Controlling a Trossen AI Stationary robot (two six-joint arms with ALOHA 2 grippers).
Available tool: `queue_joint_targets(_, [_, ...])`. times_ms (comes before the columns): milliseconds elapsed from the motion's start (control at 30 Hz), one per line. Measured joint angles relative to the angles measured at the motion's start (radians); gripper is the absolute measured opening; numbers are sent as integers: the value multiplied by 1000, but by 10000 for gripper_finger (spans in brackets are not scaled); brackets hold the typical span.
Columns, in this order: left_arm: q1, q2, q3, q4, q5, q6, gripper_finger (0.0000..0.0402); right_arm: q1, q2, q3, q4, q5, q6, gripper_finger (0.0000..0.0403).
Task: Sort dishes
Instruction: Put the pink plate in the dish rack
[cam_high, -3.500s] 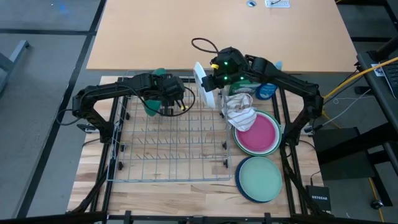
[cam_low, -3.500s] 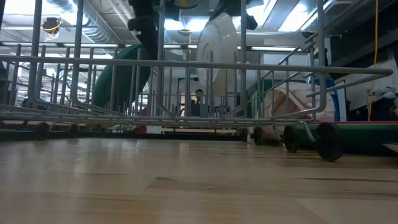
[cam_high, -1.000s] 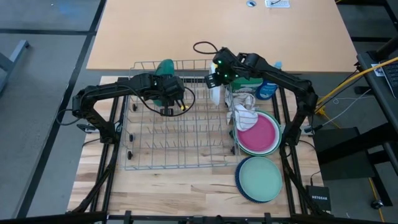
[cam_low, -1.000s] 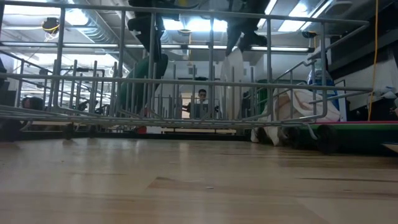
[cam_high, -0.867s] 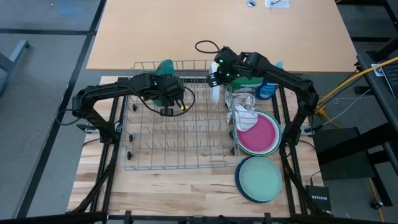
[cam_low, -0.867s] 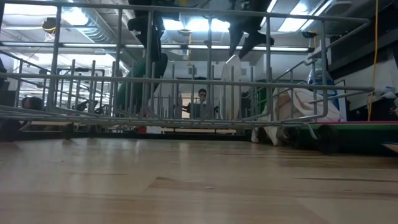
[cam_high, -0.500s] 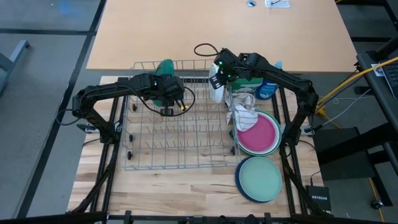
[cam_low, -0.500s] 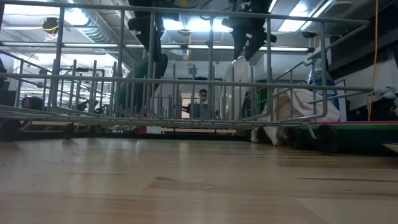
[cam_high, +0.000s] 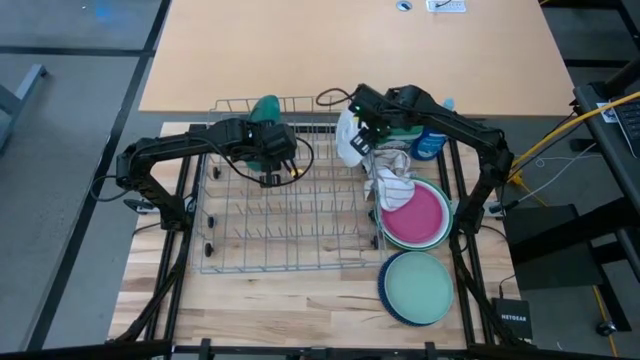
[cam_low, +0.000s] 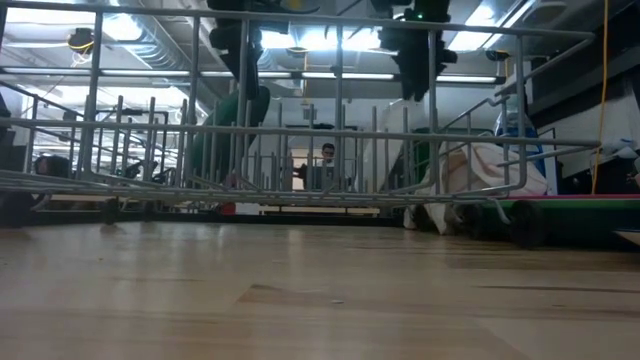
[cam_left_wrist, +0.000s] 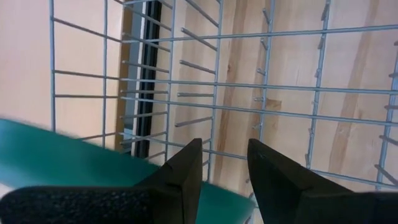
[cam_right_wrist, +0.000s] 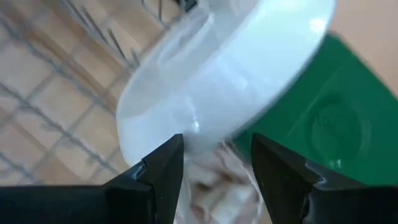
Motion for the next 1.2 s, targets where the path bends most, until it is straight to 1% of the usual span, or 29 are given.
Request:
queue_joint_targets(133, [-20, 0, 0, 3, 0, 0, 117, 2, 0, 1, -52, -2, -2, 189])
queue_joint_targets(267, [-46, 0, 0, 4, 0, -4, 117, 1, 0, 1, -47, 2, -30, 189])
queue_joint_targets(467, [-95, 0, 0, 1, 0, -52, 117, 1, -9, 1, -62, 0, -59, 189])
queue_joint_targets(600, [-140, 0, 0, -15, 10, -94, 117, 2, -56, 1, -94, -63, -60, 189])
queue_joint_targets(700, [-175, 0, 0, -63, 60, -162, 117, 27, -93, 1, -125, -106, -48, 189])
queue_joint_targets(800, [-210, 0, 0, -97, 110, -240, 117, 88, -132, 1, -176, -128, -48, 189])
queue_joint_targets(867, [-235, 0, 0, -105, 114, -277, 117, 145, -150, 1, -205, -143, -48, 189])
queue_joint_targets(967, [-270, 0, 0, -97, 115, -311, 117, 250, -172, 1, -193, -164, -51, 189])
queue_joint_targets(1100, [-309, 0, 0, -60, 116, -343, 117, 405, -178, 1, -197, -162, -49, 189])
queue_joint_targets(1200, [-336, 0, 0, -7, 116, -342, 117, 509, -173, 0, -196, -132, -20, 189])
